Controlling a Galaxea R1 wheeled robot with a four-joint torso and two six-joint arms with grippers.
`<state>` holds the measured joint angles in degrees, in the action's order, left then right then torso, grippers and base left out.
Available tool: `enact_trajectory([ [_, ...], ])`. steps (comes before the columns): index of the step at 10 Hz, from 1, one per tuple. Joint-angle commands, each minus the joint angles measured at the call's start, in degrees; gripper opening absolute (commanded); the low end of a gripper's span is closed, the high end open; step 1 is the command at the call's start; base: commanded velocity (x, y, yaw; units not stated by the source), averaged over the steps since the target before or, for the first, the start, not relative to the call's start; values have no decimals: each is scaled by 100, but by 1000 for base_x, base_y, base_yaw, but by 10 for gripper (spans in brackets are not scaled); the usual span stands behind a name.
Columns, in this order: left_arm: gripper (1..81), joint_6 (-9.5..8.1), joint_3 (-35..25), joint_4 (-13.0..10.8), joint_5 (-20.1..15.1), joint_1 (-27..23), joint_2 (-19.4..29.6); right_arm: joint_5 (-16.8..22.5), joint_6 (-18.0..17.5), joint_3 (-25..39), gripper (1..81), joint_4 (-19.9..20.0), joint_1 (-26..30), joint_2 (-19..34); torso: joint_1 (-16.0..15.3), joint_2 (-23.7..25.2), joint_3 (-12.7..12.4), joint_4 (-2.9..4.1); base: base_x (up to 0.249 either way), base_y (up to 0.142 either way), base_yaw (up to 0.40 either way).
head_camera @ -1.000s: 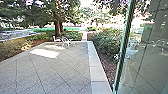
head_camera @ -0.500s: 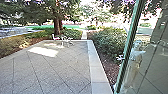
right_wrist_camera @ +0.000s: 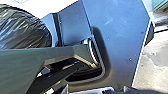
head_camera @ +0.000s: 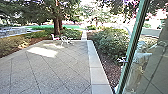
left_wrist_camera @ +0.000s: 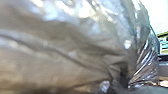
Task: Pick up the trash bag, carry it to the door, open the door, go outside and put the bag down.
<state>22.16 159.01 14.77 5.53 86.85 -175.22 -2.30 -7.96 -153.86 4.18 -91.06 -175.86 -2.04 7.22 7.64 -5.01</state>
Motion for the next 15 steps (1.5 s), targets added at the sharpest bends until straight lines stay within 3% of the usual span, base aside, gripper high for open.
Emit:
enact_trajectory([
  [1,10,-1,-11,-45,-343,-242,-5,353,23,67,811,-40,198,-92,0,0,0,0,125,0,0],
  [15,10,-1,-11,-54,-343,-242,-23,353,31,32,811,-49,189,-101,-5,0,0,0,125,0,0],
])
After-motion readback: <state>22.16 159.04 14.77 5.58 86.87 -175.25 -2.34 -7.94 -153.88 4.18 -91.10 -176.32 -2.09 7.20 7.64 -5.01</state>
